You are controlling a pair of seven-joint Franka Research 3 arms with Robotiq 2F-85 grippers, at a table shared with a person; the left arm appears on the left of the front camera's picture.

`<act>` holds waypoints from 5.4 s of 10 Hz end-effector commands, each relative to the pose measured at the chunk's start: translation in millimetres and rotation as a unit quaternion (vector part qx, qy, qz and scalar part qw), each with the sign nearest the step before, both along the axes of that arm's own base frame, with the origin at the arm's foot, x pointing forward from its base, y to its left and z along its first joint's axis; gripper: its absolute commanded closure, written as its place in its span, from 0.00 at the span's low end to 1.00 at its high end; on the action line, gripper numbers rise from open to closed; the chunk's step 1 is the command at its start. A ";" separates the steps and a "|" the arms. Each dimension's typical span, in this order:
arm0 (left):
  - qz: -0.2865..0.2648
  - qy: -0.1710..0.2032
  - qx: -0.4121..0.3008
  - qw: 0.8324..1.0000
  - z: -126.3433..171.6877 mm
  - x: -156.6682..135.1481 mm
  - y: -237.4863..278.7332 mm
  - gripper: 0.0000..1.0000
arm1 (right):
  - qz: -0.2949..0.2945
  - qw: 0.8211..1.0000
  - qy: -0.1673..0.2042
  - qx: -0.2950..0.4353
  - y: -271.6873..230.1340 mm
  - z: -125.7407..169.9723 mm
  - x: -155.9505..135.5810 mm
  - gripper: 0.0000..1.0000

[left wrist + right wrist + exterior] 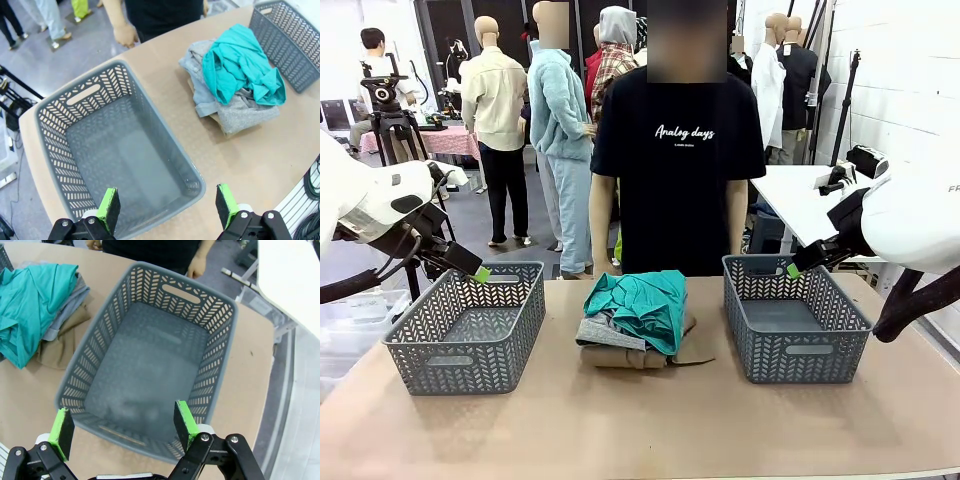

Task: Sort the tops and bottoms.
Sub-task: Lift clothes from the center of the table with your left hand.

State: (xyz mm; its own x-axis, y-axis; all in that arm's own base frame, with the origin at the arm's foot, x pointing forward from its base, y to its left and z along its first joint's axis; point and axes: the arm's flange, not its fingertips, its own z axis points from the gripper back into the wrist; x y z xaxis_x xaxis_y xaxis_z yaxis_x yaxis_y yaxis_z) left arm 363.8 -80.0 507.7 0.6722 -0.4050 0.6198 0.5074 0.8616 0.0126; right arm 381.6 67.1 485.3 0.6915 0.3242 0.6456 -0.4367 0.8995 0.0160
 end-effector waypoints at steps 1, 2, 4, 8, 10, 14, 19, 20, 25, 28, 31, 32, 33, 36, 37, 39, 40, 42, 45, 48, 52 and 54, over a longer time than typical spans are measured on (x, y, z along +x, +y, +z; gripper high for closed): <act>0.000 -0.004 0.000 1.000 -0.4 1.3 1.7 0.00 | -0.003 1.000 -0.002 0.001 0.2 -0.9 1.5 0.00; 0.000 -0.004 0.000 1.000 -0.4 1.3 1.7 0.00 | -0.003 1.000 -0.002 0.001 0.2 -0.9 1.5 0.00; 0.000 -0.004 0.000 1.000 -0.4 1.3 1.7 0.00 | -0.003 1.000 -0.002 0.001 0.2 -0.9 1.5 0.00; 0.000 -0.004 0.000 1.000 -0.4 1.3 1.7 0.00 | -0.003 1.000 -0.002 0.001 0.2 -0.9 1.5 0.00; 0.000 -0.004 0.000 1.000 -0.4 1.3 1.7 0.00 | -0.003 1.000 -0.002 0.001 0.2 -0.9 1.5 0.00; -0.041 0.033 0.012 0.999 9.8 42.1 -42.3 0.00 | -0.003 1.000 -0.002 0.001 0.2 -0.9 1.5 0.00; -0.121 0.112 0.039 0.985 -0.8 137.8 -143.0 0.00 | -0.003 1.000 -0.002 0.001 0.2 -0.9 1.5 0.00; -0.125 0.133 0.034 0.983 -9.8 144.8 -155.0 0.00 | -0.003 1.000 -0.002 0.001 0.2 -0.9 1.5 0.00; -0.112 0.124 0.039 0.985 -20.1 140.7 -163.4 0.00 | -0.003 1.000 -0.002 0.001 0.2 -0.9 1.5 0.00; -0.159 0.092 0.088 0.979 11.8 143.4 -225.8 0.00 | -0.003 1.000 -0.002 0.001 0.2 -0.9 1.5 0.00; -0.195 0.149 0.125 0.961 -1.1 169.1 -274.3 0.00 | -0.003 1.000 -0.002 0.001 0.2 -0.9 1.5 0.00; -0.199 0.171 0.137 0.955 -11.9 179.3 -282.0 0.00 | -0.003 1.000 -0.002 0.001 0.2 -0.9 1.5 0.00; -0.186 0.179 0.142 0.956 -17.5 181.4 -288.4 0.00 | -0.003 1.000 -0.002 0.001 0.2 -0.9 1.5 0.00; -0.130 0.186 0.132 0.965 -39.3 190.7 -296.0 0.00 | -0.003 1.000 -0.002 0.001 0.2 -0.9 1.5 0.00; -0.130 0.191 0.135 0.964 -45.8 190.6 -299.4 0.00 | -0.003 1.000 -0.002 0.001 0.2 -0.9 1.5 0.00; -0.100 0.189 0.139 0.967 -62.0 193.4 -295.3 0.00 | -0.003 1.000 -0.002 0.001 0.2 -0.9 1.5 0.00; -0.096 0.189 0.144 0.967 -69.6 194.4 -295.8 0.00 | -0.003 1.000 -0.002 0.001 0.2 -0.9 1.5 0.00; -0.090 0.190 0.146 0.967 -79.2 196.0 -297.0 0.00 | -0.003 1.000 -0.002 0.001 0.2 -0.9 1.5 0.00; -0.087 0.197 0.149 0.965 -92.2 195.1 -299.1 0.00 | -0.003 1.000 -0.002 0.001 0.2 -0.9 1.5 0.00; -0.078 0.235 0.150 0.957 -94.9 196.6 -296.3 0.18 | -0.003 1.000 -0.002 0.001 0.2 -0.9 1.5 0.00; -0.055 0.254 0.154 0.953 -99.1 196.2 -291.4 0.92 | -0.003 1.000 -0.002 0.001 0.2 -0.9 1.5 0.00; -0.039 0.259 0.154 0.953 -98.7 197.6 -287.7 1.00 | -0.003 1.000 -0.002 0.001 0.2 -0.9 1.5 0.00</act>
State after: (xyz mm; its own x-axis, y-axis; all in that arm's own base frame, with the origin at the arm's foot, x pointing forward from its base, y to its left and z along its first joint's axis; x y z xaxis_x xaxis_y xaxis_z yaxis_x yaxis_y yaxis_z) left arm 561.9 -367.4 409.1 0.7932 -0.6031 0.0846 0.6066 0.7947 -0.0227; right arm 381.8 66.9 485.3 0.6918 0.3244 0.6451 -0.4352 0.9002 0.0140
